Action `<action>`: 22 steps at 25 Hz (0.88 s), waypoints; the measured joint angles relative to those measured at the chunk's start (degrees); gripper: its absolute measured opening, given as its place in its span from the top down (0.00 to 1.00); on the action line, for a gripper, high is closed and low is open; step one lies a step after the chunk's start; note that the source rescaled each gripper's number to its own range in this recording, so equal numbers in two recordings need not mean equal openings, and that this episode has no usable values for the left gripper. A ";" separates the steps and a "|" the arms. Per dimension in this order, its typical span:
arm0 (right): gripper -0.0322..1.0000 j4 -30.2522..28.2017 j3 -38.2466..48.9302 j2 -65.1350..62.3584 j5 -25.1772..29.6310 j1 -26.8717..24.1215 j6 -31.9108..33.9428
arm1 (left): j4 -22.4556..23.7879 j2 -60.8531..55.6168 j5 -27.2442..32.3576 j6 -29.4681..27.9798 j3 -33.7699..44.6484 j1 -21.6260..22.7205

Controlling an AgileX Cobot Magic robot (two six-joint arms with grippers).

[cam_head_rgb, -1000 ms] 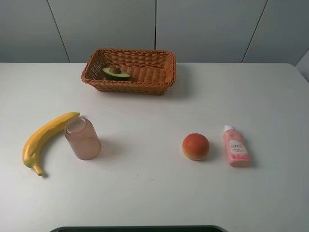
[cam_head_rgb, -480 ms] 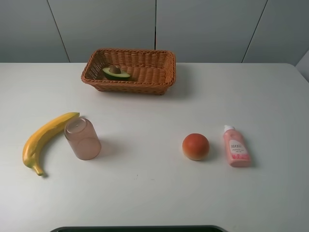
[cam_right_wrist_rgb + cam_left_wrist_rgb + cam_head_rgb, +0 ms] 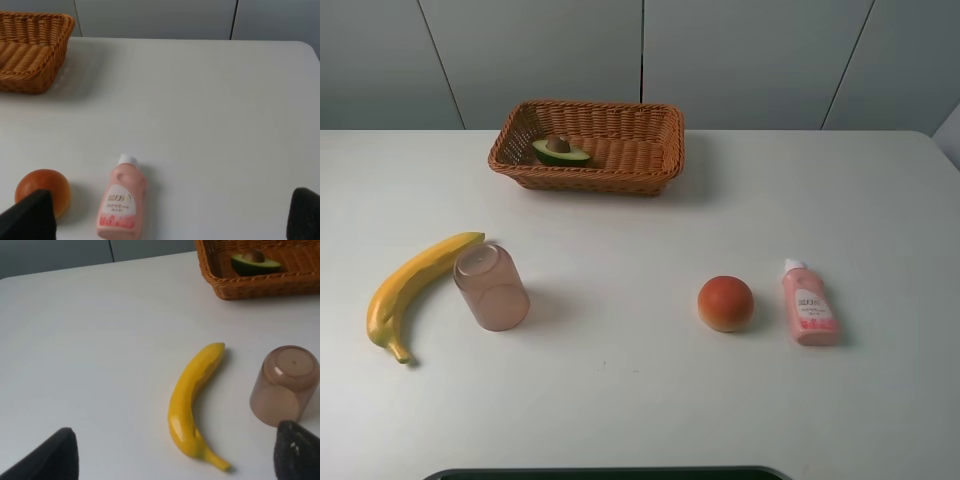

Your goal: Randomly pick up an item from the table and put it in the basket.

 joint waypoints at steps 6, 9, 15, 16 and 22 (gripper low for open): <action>0.00 0.00 0.00 0.00 0.00 0.00 0.10 | 0.00 0.00 0.00 -0.32 0.00 0.00; 0.00 0.00 0.00 0.00 0.00 0.00 0.10 | 0.00 0.00 0.00 -0.32 0.00 0.00; 0.00 0.00 0.00 0.00 0.00 0.00 0.10 | 0.00 0.00 0.00 0.00 0.00 0.00; 0.00 0.00 0.00 0.00 0.00 0.00 0.10 | 0.00 0.00 0.00 0.00 0.00 0.00; 0.00 0.00 0.00 0.00 0.00 0.00 0.10 | 0.00 0.00 0.00 0.00 0.00 0.00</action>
